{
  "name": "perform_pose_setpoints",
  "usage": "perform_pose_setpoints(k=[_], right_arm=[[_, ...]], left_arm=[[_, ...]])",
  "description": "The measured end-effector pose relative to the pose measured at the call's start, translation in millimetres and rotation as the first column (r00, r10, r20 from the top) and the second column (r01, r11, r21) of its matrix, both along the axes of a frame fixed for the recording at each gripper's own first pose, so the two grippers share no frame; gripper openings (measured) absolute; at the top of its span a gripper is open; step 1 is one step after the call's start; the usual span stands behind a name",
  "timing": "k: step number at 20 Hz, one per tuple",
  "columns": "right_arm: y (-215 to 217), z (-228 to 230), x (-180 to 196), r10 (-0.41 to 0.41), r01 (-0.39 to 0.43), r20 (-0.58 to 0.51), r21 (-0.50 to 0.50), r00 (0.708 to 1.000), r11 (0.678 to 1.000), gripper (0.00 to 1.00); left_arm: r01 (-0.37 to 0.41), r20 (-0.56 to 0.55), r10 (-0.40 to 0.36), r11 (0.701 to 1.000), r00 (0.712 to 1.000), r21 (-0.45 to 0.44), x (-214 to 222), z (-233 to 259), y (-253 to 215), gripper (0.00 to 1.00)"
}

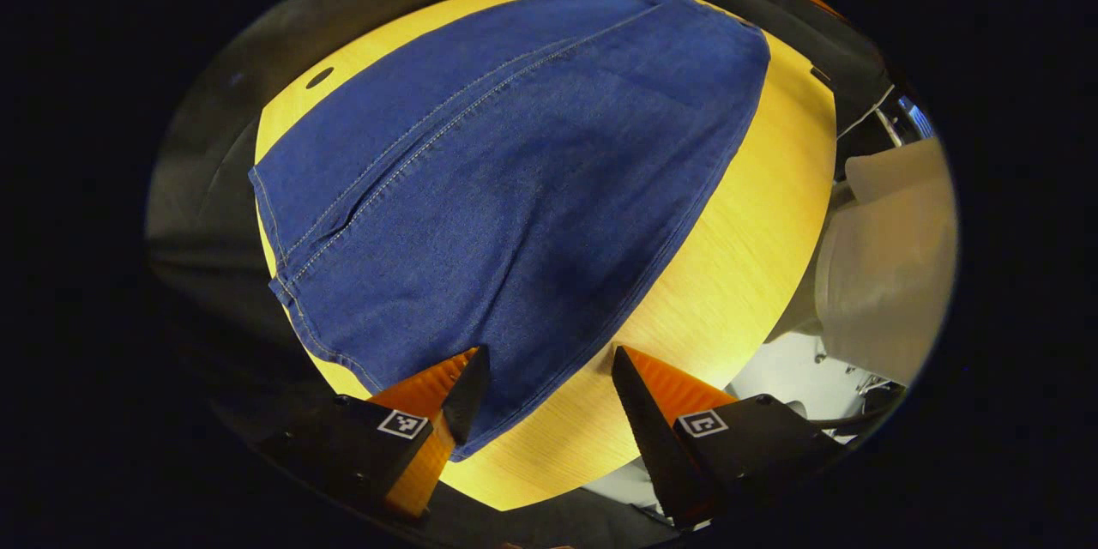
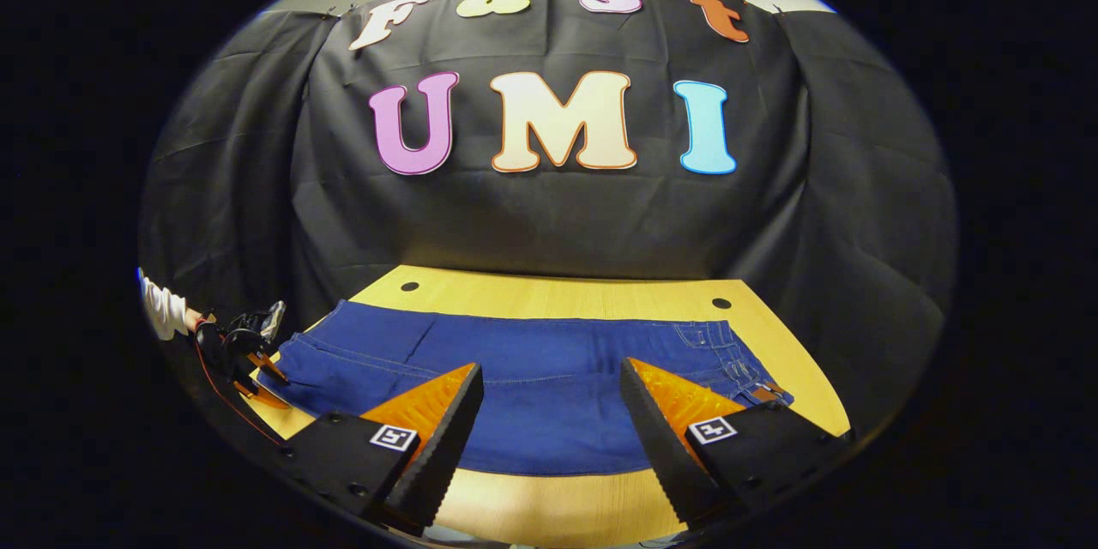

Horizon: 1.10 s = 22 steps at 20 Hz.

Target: Grasp the waist and the cuffs of the jeans and fold them to make the two legs overlap; first hold the waist and fold one-third of the jeans toward the cuffs, then hold the cuffs and fold the remaining one-third in the same direction to finish folding.

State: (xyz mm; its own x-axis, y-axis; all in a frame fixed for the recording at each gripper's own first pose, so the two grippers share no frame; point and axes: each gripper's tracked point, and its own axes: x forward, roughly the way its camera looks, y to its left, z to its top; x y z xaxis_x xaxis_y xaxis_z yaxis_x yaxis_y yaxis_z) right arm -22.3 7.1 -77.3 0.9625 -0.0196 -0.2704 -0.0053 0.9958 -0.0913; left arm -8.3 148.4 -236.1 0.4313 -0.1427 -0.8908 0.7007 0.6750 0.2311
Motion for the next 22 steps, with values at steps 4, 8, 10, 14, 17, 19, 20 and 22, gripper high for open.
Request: perform_pose_setpoints(k=[4,8,10,14,17,19,20,22], right_arm=[[1.5,-6.1,4.5,0.008,-0.008,-0.011,0.007,1.0,1.0,0.98],[10.5,-19.9,11.1,0.028,-0.026,-0.037,0.04,0.999,0.999,0.99],[15.0,-23.6,13.6,0.04,-0.038,-0.044,0.051,0.998,0.998,0.99],[15.1,-20.1,19.8,0.04,-0.038,-0.026,0.057,0.999,0.998,0.99],[9.0,-19.5,20.6,0.015,-0.013,-0.015,0.085,1.0,0.996,0.98],[3.1,-21.2,18.3,-0.002,0.003,-0.019,0.092,1.0,0.996,0.95],[1.1,-23.7,18.3,-0.003,0.006,-0.022,0.092,1.0,0.996,0.99],[-4.6,-30.1,17.0,0.007,-0.004,-0.041,0.074,0.999,0.997,0.98]], left_arm=[[-0.009,-0.015,0.009,1.0,1.0,0.015,0.5,0.0,-1.0,0.91],[-0.049,-0.018,0.049,0.999,0.999,0.001,-0.9,-0.7,-3.1,0.92],[-0.028,-0.003,0.028,1.0,1.0,0.01,-0.1,-1.8,-5.0,0.89],[-0.023,-0.023,0.023,0.999,0.999,0.032,4.3,-1.6,0.2,0.64],[-0.015,-0.038,0.018,0.998,0.999,0.067,11.8,2.7,5.1,0.33],[-0.015,-0.051,0.019,0.996,0.999,0.087,12.3,3.6,4.0,0.17],[-0.012,-0.055,0.018,0.995,0.998,0.096,13.5,3.3,4.6,0.14],[-0.025,-0.063,0.032,0.994,0.998,0.103,14.4,2.9,4.2,0.04]])
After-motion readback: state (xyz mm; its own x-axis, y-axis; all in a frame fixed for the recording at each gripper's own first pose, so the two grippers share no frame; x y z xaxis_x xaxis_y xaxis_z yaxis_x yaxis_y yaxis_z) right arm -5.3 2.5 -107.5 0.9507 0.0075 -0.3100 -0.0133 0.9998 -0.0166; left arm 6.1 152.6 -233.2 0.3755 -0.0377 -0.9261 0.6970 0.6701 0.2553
